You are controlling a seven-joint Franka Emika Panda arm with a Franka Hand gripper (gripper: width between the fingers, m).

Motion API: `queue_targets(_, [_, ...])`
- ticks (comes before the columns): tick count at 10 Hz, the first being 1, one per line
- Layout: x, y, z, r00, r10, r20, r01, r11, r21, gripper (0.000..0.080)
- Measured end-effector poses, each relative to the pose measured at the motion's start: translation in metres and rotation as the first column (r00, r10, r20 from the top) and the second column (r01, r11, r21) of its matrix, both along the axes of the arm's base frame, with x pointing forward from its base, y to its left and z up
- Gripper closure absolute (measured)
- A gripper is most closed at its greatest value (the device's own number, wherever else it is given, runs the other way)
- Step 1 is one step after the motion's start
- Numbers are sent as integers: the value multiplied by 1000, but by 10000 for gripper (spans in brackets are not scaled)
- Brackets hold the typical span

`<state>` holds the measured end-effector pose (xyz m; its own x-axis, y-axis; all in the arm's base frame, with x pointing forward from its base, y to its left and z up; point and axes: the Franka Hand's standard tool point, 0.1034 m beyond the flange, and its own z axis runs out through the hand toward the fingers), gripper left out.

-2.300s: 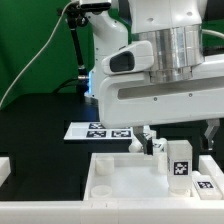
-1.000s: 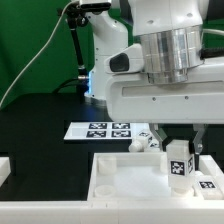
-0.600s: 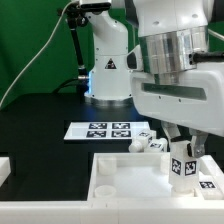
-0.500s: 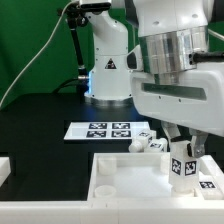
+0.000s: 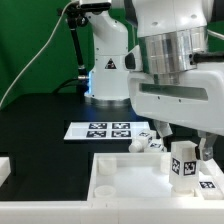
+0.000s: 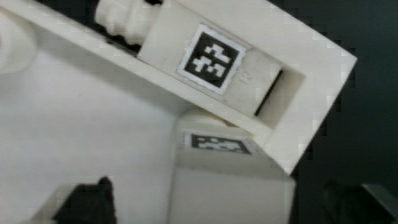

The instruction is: Assemble one leg

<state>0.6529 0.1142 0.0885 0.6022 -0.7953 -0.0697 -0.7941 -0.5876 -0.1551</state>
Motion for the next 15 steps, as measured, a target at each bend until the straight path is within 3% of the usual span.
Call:
queue_targets(1, [0,0,0,997,73,11,-72,997,-6,162])
queue_targets(5, [-2,0,0,920,390,33,-388,920,-50,151])
queue_targets(7, [-4,9,0,812,583,18,-577,807,-128,151])
queue_targets(11, [-5,12,-1,609,793,8,-782,601,-166,151])
queue_targets(13, [-4,7,-1,464,886,0,-871,456,-183,151])
queue_targets(15, [-3,4,-2,408,913,-2,-897,400,-189,151])
